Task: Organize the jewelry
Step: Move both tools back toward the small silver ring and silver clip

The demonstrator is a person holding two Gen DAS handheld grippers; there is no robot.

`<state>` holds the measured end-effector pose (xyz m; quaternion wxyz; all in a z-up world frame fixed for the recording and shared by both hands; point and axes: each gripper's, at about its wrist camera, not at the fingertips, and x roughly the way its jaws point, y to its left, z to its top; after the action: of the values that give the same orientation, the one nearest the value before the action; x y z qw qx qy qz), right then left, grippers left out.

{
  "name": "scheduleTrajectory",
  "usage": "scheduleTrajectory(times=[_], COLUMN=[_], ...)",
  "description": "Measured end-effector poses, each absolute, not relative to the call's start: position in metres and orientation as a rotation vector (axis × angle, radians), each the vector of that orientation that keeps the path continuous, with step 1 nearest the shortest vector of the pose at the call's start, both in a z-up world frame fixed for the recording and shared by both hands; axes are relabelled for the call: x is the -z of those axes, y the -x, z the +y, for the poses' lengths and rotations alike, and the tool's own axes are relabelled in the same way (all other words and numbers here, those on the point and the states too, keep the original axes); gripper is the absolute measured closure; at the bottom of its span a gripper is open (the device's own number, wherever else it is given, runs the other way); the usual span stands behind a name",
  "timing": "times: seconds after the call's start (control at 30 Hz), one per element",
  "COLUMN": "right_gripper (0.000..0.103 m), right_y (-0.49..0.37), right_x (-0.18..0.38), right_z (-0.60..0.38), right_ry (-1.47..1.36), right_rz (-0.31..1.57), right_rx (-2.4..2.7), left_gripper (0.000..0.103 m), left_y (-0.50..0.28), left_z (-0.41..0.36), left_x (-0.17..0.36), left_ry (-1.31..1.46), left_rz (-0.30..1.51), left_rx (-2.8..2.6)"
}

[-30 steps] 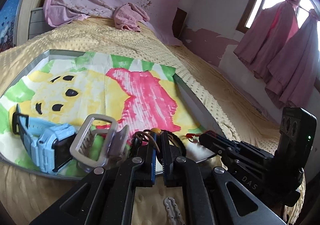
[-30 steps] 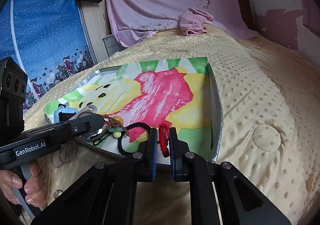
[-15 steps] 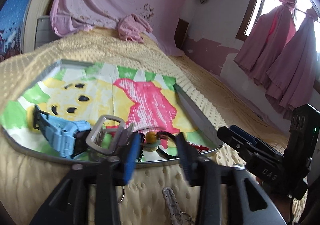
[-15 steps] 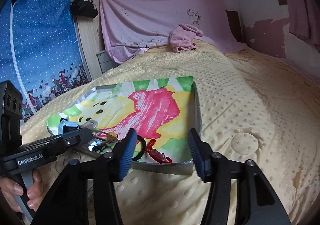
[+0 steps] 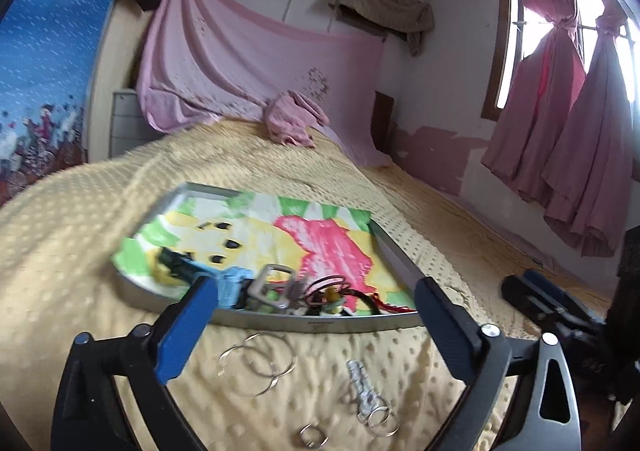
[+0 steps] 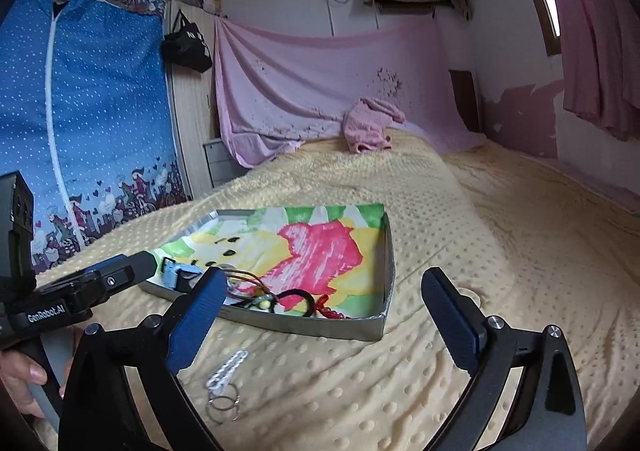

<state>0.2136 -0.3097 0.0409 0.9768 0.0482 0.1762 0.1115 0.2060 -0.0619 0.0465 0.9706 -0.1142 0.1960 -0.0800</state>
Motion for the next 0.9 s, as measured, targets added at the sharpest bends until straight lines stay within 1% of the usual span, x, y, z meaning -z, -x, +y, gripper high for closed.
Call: scheduleTrajectory(times=[0.03,0.13,0.37,0.67,0.9], right_gripper=[0.001,0.001,0.001,0.001,0.001], right_y=[-0.206,-0.186,-0.144,-0.104,-0.092], right_x=[-0.044,-0.051,-0.05,-0.048,-0.044], right_z=[-0.309,-0.306,-0.291,-0.276,-0.266], right_ry=[-0.098,-0.104,-0.094,-0.093,-0.081], right_rz=[0.338,0.305,0.292,0.272,0.277], right_rx=[-0.224,-0.238,-0.247,-0.231,-0.219], left_gripper=[0.0,0.0,0.0,0.0,0.0], left_y=[-0.2,-0.177,-0.137,-0.107,-0.089], left_z=[-0.06,-0.052,-0.034,-0.017,0.001], left_x=[-0.047,-0.049,-0.051,-0.044,-0.037], left_ry=[0.226,0.208,0.202,0.163,0.185], left_rz=[0.383,0.351,0.314,0.3,0.307], left_rx=[0.152,0.131,0.108,0.1,0.103])
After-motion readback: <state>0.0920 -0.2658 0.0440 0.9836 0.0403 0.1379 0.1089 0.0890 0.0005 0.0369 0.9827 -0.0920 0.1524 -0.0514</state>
